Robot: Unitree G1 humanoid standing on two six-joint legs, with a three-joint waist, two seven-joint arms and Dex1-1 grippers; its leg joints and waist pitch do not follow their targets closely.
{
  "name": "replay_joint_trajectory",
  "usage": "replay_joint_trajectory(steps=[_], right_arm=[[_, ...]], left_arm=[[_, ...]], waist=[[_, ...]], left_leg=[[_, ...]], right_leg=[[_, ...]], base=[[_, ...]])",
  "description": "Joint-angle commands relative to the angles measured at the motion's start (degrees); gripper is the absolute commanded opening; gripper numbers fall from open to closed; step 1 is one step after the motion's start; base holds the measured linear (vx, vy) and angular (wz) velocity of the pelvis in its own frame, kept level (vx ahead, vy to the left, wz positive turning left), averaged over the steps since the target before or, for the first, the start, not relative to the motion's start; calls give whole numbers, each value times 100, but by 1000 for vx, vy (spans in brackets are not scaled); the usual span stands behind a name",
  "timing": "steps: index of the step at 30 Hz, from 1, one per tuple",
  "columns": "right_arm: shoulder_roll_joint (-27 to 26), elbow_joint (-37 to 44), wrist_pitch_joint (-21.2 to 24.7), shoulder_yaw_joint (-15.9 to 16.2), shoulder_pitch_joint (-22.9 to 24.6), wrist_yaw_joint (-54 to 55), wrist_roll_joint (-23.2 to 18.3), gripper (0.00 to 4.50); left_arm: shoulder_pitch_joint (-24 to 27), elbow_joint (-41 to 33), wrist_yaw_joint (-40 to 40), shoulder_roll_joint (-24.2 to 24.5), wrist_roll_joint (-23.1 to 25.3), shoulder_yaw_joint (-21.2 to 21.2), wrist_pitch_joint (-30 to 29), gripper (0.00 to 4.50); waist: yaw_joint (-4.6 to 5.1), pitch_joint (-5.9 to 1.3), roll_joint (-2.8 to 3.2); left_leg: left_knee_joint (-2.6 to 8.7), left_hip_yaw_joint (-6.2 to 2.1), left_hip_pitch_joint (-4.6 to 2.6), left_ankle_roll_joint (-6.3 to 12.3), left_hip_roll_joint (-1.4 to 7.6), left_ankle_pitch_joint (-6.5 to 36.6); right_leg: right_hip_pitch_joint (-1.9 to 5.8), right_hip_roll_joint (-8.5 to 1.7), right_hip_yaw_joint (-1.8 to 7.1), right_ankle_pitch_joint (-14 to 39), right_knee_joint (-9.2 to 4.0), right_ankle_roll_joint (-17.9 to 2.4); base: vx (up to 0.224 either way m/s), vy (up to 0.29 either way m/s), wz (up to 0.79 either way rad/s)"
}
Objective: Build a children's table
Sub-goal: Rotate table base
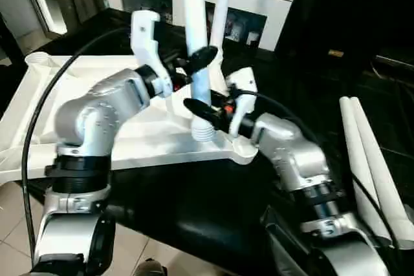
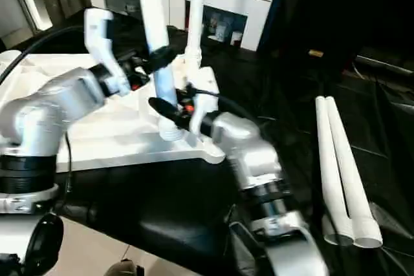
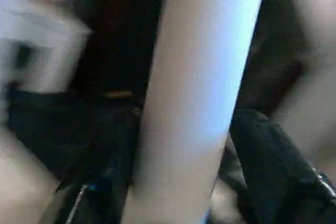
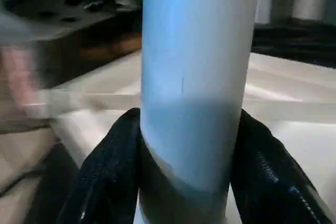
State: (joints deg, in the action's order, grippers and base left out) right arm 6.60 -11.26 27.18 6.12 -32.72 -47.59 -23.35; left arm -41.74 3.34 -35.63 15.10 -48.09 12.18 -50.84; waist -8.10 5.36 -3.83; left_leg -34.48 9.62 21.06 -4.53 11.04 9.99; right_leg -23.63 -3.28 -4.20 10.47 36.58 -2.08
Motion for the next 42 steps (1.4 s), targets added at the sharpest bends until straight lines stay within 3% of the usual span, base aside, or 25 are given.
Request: replay_joint_trajectory(steps=[1,4,6,8,10,13,20,26,27,28,31,34,36,42], right_arm=[[127,261,252,15,82,-405,-285,187],[360,509,422,35,217,-812,-563,186],[564,704,611,99,315,-1145,-747,186],[613,759,677,123,354,-1227,-793,186],[636,777,671,170,388,-1255,-763,186],[660,791,674,236,434,-1284,-707,186],[746,835,719,294,435,-1305,-694,186],[659,731,386,306,400,-1081,-448,186],[632,704,354,300,384,-1028,-435,186],[552,654,382,236,349,-876,-470,256],[375,529,288,81,245,-512,-445,265],[249,456,-19,86,154,21,-72,303],[188,418,39,84,116,160,-32,307],[36,286,156,187,57,684,231,308]], left_arm=[[-15,2,-524,29,-470,76,-224,305],[-21,-50,-744,150,-652,100,-407,305],[15,-222,-944,242,-724,17,-471,305],[61,-334,-1071,288,-734,-57,-473,305],[83,-383,-1071,292,-720,-102,-489,269],[117,-389,-1114,331,-670,-175,-509,259],[67,-168,-1075,358,-601,-96,-412,197],[7,-93,-916,323,-596,-9,-360,187],[-8,-83,-875,316,-575,-2,-323,186],[-12,-119,-836,323,-488,-44,-247,186],[-42,-202,-632,274,-288,-112,-85,186],[-123,-282,-297,206,79,-245,184,182],[-161,-296,-159,198,245,-319,284,182],[-287,-286,520,105,787,-462,511,180]], waist=[[10,-555,151],[7,-529,155],[-19,-541,147],[-3,-517,138],[-13,-524,134],[-11,-525,134],[-16,-538,119],[-16,-535,120],[-18,-538,144],[-9,-538,147],[7,-535,145],[8,-541,131],[7,-542,157],[19,-549,136]], left_leg=[[366,-56,-48,-144,178,810],[386,-61,-65,-172,188,1053],[378,-66,-67,-164,195,985],[395,-70,-70,-174,198,1064],[384,-65,-65,-194,197,1020],[384,-70,-67,-216,194,1012],[375,-64,-65,-206,192,907],[376,-67,-56,-224,189,916],[377,-72,-58,-239,191,912],[379,-72,-62,-244,193,940],[387,-79,-68,-276,199,955],[386,-70,-78,-327,192,927],[389,-74,-81,-325,196,906],[385,-73,-65,-351,190,825]], right_leg=[[392,-451,315,600,-384,-989],[385,-477,314,1065,-445,-927],[416,-480,320,1064,-437,-882],[387,-478,315,1201,-464,-871],[388,-492,319,1327,-469,-835],[383,-487,314,1419,-478,-783],[385,-479,314,1197,-454,-819],[388,-486,313,1301,-463,-778],[384,-487,313,1277,-453,-788],[379,-485,311,1281,-464,-787],[373,-476,310,1235,-453,-789],[376,-479,317,1205,-453,-747],[374,-475,319,1149,-442,-744],[391,-467,321,940,-417,-736]], base=[[0,0,0],[0,0,0],[0,0,0],[0,0,0],[0,0,0],[0,0,0],[0,0,0],[0,0,0],[0,0,0],[0,0,0],[0,0,0],[0,0,0],[0,0,0],[0,0,0]])
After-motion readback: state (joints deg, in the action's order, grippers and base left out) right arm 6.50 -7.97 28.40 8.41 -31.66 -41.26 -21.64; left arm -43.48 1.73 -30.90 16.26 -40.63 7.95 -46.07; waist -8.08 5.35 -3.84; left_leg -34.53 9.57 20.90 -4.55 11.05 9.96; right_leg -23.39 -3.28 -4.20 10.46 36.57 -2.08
